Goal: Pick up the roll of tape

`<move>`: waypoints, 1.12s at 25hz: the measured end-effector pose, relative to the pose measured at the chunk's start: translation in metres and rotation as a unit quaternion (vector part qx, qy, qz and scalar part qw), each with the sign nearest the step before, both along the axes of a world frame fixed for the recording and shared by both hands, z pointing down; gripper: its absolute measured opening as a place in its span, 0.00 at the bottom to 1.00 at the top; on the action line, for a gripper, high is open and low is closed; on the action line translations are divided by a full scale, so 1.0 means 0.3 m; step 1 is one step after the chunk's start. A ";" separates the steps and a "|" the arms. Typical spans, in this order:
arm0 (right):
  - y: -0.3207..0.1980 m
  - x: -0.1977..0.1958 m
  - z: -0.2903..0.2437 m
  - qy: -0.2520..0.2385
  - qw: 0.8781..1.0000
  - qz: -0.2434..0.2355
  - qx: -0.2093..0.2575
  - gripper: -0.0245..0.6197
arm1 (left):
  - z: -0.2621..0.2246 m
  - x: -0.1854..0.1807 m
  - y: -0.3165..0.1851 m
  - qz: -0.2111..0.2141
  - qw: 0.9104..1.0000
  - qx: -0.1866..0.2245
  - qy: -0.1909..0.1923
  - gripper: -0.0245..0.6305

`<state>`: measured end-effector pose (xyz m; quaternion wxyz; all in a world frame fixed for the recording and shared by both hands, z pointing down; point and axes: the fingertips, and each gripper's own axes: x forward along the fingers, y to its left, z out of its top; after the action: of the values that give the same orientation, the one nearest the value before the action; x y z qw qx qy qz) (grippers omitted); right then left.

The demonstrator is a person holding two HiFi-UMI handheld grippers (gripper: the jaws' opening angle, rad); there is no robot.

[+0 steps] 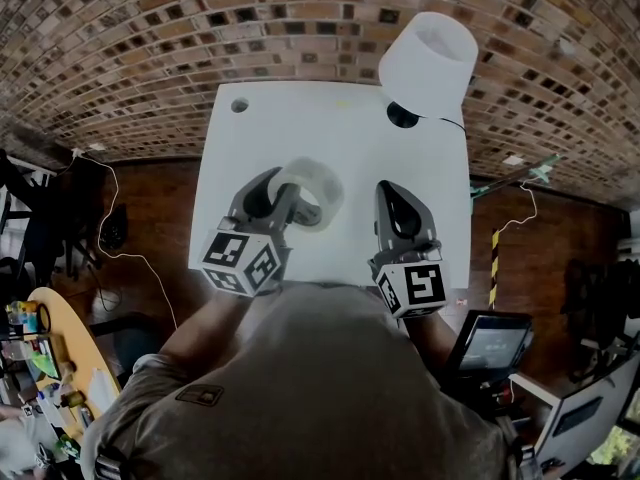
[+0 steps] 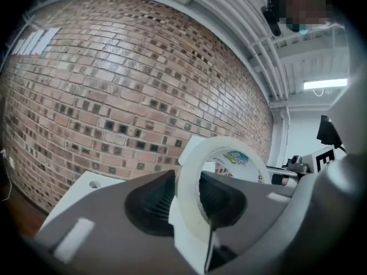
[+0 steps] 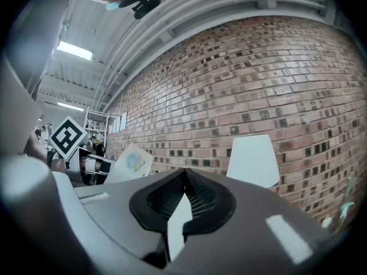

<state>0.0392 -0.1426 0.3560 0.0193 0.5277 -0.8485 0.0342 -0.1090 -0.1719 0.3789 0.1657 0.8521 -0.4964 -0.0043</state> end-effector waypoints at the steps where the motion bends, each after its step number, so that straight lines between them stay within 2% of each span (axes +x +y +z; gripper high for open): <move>1: 0.004 -0.005 -0.002 -0.001 1.000 0.000 0.000 0.06 | -0.004 -0.005 0.006 -0.001 1.000 0.002 0.001 0.20; 28: 0.028 -0.002 0.021 0.000 1.000 0.003 -0.010 0.06 | 0.027 0.012 0.038 0.008 1.000 -0.004 -0.003 0.20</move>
<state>0.0386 -0.1343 0.3623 0.0243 0.5297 -0.8468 0.0428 -0.1053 -0.1604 0.3869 0.1680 0.8551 -0.4904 0.0016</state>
